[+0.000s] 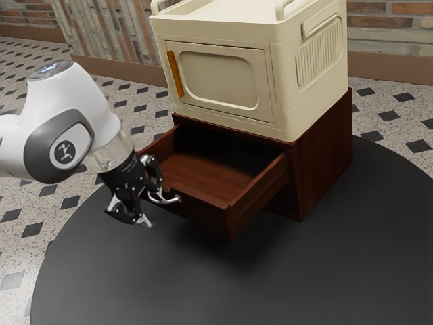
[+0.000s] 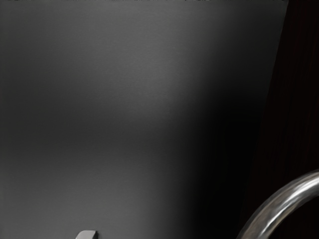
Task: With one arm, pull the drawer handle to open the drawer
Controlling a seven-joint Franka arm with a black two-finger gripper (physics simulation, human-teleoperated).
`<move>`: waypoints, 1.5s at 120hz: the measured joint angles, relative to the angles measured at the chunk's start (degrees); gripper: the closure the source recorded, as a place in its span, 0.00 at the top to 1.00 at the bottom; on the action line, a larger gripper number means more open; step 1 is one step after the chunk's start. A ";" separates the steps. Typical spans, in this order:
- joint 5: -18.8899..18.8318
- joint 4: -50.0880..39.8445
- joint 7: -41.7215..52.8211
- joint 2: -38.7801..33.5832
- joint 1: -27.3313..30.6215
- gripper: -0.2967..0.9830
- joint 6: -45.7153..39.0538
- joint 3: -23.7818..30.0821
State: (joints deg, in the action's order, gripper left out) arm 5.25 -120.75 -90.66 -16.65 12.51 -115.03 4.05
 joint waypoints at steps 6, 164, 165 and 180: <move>0.01 -0.25 -0.06 -0.34 0.03 0.44 0.02 0.03; -3.52 29.59 0.20 3.29 0.23 0.62 12.33 0.81; -3.53 31.07 0.20 3.52 0.19 0.62 13.46 0.83; -3.94 38.56 0.22 4.50 -0.41 0.69 25.92 1.15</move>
State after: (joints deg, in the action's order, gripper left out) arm 1.31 -82.19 -90.44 -12.16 12.10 -89.11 5.20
